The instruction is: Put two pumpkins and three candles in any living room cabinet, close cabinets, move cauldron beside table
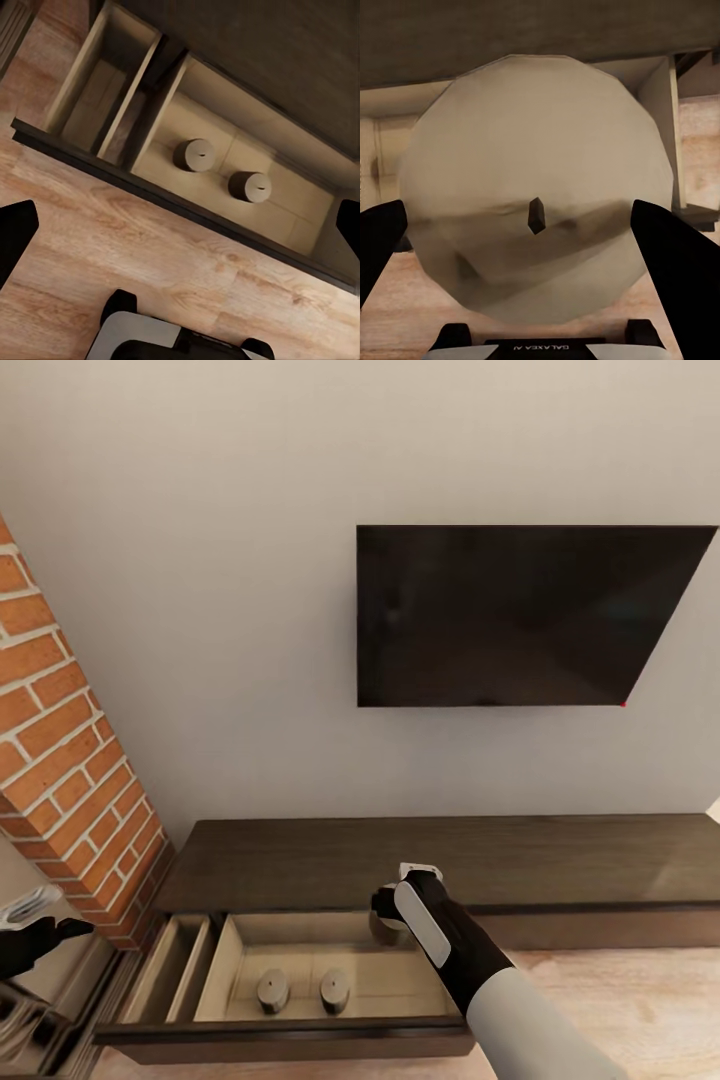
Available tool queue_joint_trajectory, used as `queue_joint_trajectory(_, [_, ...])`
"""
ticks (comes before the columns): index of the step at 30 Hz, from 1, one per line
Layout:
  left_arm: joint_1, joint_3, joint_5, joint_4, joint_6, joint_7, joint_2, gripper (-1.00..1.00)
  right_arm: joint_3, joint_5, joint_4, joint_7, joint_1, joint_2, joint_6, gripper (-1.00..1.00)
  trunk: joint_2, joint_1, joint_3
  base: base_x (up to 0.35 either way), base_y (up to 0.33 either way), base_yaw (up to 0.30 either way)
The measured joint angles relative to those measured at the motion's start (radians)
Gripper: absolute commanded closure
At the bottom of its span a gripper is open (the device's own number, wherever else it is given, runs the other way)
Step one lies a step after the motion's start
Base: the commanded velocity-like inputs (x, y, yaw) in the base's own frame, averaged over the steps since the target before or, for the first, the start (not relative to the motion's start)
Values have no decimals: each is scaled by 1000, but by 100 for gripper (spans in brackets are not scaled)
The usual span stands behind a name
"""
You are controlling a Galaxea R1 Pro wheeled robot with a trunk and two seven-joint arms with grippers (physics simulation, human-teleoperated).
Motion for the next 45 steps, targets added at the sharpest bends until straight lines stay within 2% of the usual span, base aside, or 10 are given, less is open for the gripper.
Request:
queue_joint_trajectory(17, [0,1,0,-14,0,0,-1,-100,0,0,0,6,0,0,0,100,0,0,0,166,1,0])
queue_joint_trajectory(26, [0,2,14,-157,20,-2,3,-100,0,0,1,7,0,0,-2,100,0,0,0,8,0,0])
queue_joint_trajectory(29, [0,19,16,-171,25,-2,6,-100,0,0,1,7,1,0,-19,100,-21,12,-9,0,0,0])
queue_joint_trajectory(33, [3,84,37,-210,30,-3,8,-100,3,-3,6,24,4,0,-65,100,-49,27,-22,0,0,0])
queue_joint_trajectory(35, [5,92,42,-219,30,-3,8,-100,10,-3,7,45,5,0,-70,100,-63,35,-28,0,0,0])
queue_joint_trajectory(40, [6,98,47,-232,30,-13,9,-100,73,-1,11,90,5,0,-76,100,-98,54,-44,0,0,0])
queue_joint_trajectory(45, [6,99,54,-234,30,-61,9,-100,92,0,4,94,4,0,-74,100,-133,73,-60,0,0,0])
